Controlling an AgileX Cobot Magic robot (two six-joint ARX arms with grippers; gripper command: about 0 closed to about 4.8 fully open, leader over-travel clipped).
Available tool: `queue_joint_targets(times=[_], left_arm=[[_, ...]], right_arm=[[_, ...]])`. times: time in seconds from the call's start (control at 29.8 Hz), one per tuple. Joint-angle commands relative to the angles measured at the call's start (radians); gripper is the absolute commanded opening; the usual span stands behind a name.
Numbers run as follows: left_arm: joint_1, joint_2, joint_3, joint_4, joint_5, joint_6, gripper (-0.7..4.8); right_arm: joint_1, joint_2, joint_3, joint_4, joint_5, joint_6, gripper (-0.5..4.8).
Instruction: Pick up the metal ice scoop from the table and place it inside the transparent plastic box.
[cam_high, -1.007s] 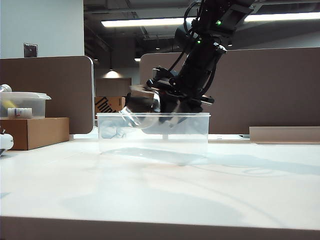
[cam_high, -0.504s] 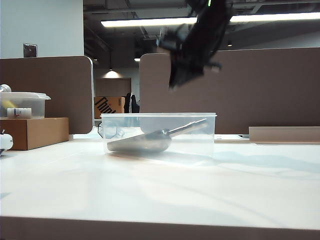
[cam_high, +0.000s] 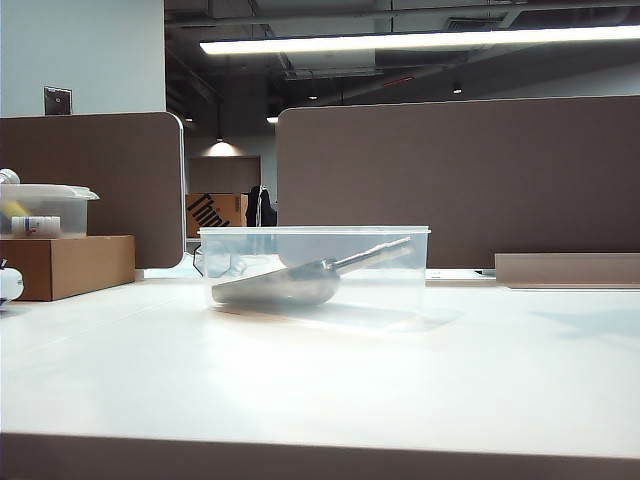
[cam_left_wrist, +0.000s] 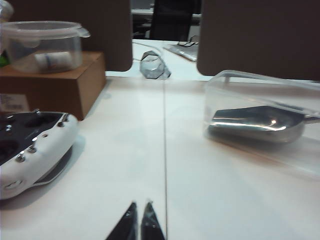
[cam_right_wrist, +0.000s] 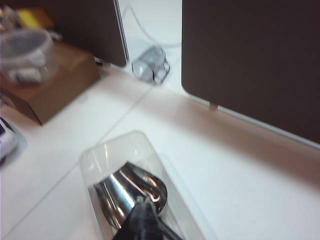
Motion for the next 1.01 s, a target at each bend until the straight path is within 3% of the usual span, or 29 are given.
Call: queue_joint_targets(times=[0.03, 0.24, 0.4, 0.6, 1.01], left_arm=[[0.024, 0.000, 0.000, 0.005, 0.004, 0.000, 0.21], [0.032, 0.000, 0.000, 0.004, 0.004, 0.000, 0.21], [0.032, 0.000, 0.000, 0.004, 0.004, 0.000, 0.21], [0.032, 0.000, 0.000, 0.003, 0.004, 0.000, 0.21], [0.032, 0.000, 0.000, 0.002, 0.004, 0.000, 0.21]], right_arm=[[0.002, -0.071, 0.002, -0.011, 0.038, -0.009, -0.06], [0.002, -0.226, -0.057, -0.044, 0.046, -0.035, -0.06], [0.004, -0.412, -0.237, -0.022, 0.041, 0.019, -0.06], [0.072, -0.661, -0.490, 0.113, 0.045, 0.026, -0.06], [0.073, -0.872, -0.585, -0.161, -0.032, 0.025, -0.05]])
